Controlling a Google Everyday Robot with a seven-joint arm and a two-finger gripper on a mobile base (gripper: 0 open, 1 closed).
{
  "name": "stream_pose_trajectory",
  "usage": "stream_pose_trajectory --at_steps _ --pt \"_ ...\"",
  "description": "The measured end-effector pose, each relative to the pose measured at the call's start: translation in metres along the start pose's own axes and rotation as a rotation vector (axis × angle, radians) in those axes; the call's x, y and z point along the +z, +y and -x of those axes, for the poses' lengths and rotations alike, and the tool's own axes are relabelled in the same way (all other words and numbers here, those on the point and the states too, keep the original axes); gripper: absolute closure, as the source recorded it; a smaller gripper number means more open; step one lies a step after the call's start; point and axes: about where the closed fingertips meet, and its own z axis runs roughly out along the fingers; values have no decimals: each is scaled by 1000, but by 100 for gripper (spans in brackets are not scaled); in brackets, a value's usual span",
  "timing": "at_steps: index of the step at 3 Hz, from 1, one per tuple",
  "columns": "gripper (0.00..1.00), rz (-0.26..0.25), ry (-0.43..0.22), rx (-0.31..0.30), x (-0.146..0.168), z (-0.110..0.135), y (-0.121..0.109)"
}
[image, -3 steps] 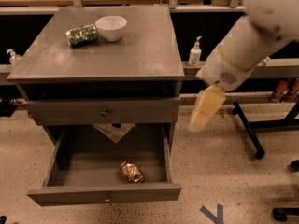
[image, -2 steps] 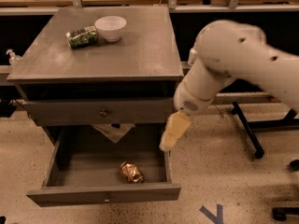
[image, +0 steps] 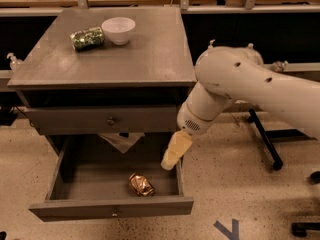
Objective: Pick orange can from middle drawer and place on counter
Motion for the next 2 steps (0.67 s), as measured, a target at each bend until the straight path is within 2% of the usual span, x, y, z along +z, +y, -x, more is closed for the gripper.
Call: stream_pose_trajectory --at_steps 1,2 --pt "0 22 -55 58 87 26 -5" --pt "0 -28 -65 104 151 41 -11"
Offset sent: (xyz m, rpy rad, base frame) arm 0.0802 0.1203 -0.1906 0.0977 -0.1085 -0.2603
